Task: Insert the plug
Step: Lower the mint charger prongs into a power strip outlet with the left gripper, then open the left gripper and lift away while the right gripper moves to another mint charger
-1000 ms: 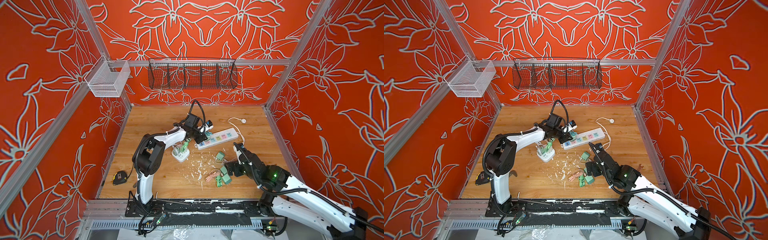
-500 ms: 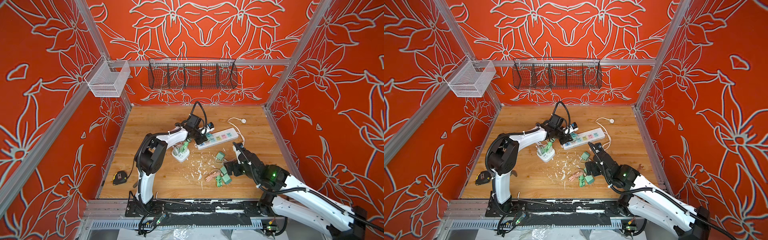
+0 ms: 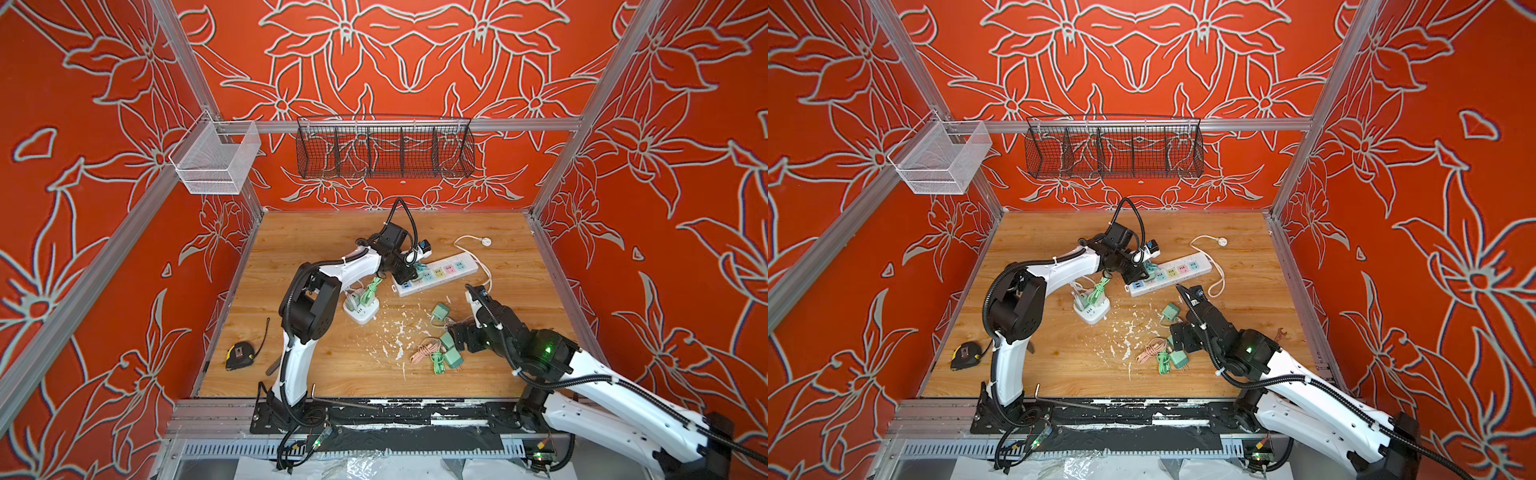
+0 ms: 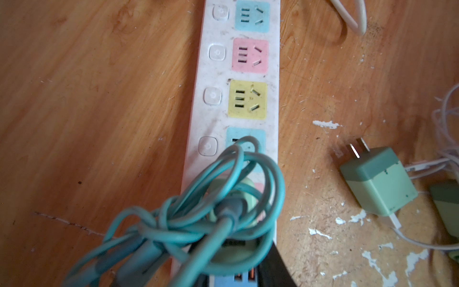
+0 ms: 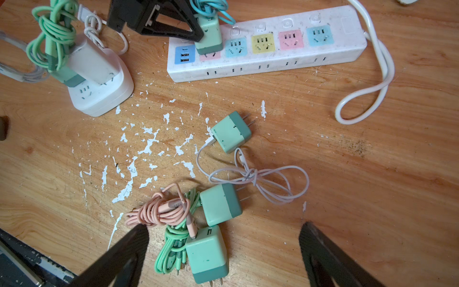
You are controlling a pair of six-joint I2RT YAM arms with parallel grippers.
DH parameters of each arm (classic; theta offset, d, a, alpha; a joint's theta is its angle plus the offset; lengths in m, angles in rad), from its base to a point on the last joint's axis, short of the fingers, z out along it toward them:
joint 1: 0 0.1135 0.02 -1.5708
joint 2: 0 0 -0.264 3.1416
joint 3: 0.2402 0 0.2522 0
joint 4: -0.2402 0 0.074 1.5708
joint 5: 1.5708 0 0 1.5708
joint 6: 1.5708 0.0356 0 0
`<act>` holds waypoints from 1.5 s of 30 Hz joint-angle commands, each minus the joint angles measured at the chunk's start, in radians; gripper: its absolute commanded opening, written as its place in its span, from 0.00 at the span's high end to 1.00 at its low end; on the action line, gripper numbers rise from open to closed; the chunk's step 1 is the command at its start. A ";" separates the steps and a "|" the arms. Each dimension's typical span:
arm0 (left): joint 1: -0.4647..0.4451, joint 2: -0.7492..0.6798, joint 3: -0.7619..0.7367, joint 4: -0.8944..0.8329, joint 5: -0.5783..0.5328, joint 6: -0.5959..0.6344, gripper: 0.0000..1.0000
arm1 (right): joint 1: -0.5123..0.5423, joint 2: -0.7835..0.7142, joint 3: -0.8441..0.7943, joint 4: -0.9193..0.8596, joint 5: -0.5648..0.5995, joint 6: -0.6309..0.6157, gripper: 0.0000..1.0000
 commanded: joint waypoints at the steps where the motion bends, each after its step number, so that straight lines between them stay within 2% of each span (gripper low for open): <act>1: 0.006 0.077 -0.015 -0.148 -0.062 -0.025 1.00 | -0.006 -0.006 -0.015 0.004 0.000 0.012 0.03; 9: 0.016 0.014 -0.028 -0.149 -0.074 -0.057 1.00 | -0.005 -0.011 -0.015 0.002 -0.003 0.012 0.02; 14: 0.031 0.017 0.015 -0.242 -0.114 -0.065 1.00 | -0.007 -0.020 -0.021 0.011 -0.005 0.010 0.03; 21: 0.041 -0.052 -0.049 -0.195 -0.098 -0.071 1.00 | -0.006 0.019 -0.016 0.047 -0.023 0.004 0.03; 30: 0.056 -0.066 -0.015 -0.201 -0.051 -0.112 0.81 | -0.005 0.063 0.007 0.037 -0.010 0.033 0.03; 39: 0.088 -0.171 -0.042 -0.123 0.021 -0.189 0.51 | -0.007 0.216 0.077 -0.006 0.008 0.122 0.03; 43: 0.107 -0.229 -0.060 -0.095 0.038 -0.235 0.34 | -0.014 0.287 0.100 0.013 -0.010 0.150 0.03; 45: 0.113 -0.264 -0.072 -0.084 0.038 -0.259 0.14 | -0.026 0.323 0.113 0.016 -0.024 0.153 0.03</act>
